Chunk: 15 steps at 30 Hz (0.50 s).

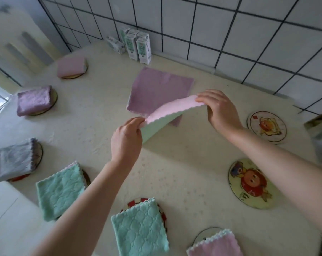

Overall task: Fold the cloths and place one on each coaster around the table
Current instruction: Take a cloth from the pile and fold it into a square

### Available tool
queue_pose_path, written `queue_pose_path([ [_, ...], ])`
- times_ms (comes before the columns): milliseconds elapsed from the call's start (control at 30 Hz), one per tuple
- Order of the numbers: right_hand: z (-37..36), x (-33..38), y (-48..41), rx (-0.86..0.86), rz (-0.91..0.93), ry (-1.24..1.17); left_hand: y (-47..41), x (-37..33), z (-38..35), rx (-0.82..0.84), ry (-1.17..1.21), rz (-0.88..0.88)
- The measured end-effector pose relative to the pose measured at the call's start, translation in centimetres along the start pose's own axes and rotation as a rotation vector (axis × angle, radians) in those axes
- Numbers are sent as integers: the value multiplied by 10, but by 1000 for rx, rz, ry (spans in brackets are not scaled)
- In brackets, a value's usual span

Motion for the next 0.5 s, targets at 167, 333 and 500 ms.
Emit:
queue_pose_path([
  [167, 58, 1, 80, -30, 33, 55, 65, -42, -10, 25, 53, -133],
  [333, 68, -14, 195, 82, -6, 56, 157, -59, -55, 181, 36, -164],
  [500, 62, -25, 298, 210, -11, 6, 238, -59, -98, 366, 57, -171],
])
Point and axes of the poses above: each hand's wrist, its own y-axis away from the middle knuckle, its own z-axis out of the back of the hand, x = y × z, the point moved 9 cm from there along -y, towards the middle knuckle, and after that the axes turned 2 degrees about x, right-handed, at the moved point
